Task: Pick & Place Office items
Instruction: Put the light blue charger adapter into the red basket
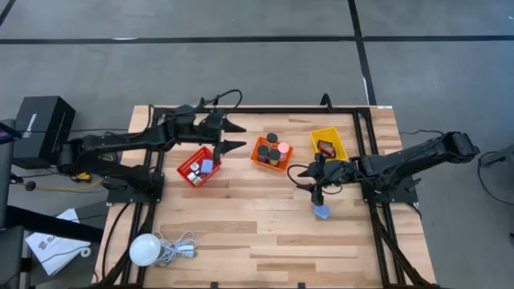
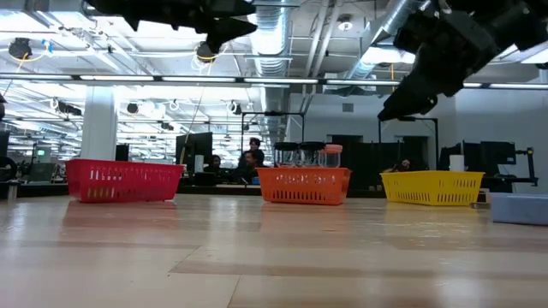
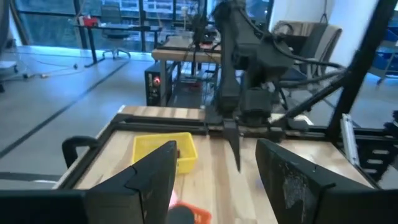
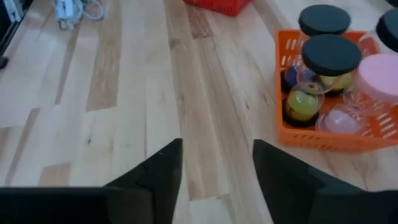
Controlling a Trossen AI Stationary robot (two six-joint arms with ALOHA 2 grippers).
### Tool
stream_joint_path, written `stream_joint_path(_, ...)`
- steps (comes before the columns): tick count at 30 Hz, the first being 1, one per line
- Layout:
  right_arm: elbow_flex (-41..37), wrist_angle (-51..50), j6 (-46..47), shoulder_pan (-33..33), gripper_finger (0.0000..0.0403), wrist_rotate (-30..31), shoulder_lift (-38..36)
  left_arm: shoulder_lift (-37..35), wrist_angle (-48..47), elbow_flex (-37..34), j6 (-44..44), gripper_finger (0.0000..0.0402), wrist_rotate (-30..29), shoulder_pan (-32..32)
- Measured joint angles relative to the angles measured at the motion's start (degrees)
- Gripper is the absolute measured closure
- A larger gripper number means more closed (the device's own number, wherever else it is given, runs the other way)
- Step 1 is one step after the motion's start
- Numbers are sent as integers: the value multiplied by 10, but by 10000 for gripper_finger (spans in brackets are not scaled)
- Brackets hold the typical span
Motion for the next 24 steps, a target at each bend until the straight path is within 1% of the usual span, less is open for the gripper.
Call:
stream_joint_path(4, 34, -56, 26, 11, 180, -1, 0, -30, 0, -27, 0, 188, 0, -9)
stream_joint_path(7, 62, -127, 78, 31, 165, 0, 0, -47, -1, -49, 0, 188, 0, -14)
stream_joint_path(12, 101, -261, 200, 84, 164, -5, 0, -58, 1, -79, -6, 188, 0, -27)
stream_joint_path(18, 111, -380, 378, 162, 163, -62, 1, -57, 4, -89, -6, 188, 0, -38)
stream_joint_path(21, 111, -412, 450, 199, 163, -75, 22, -57, 5, -89, -6, 188, 0, -41)
stream_joint_path(24, 111, -403, 470, 229, 163, -92, 59, -57, 6, -89, -5, 188, 0, -42)
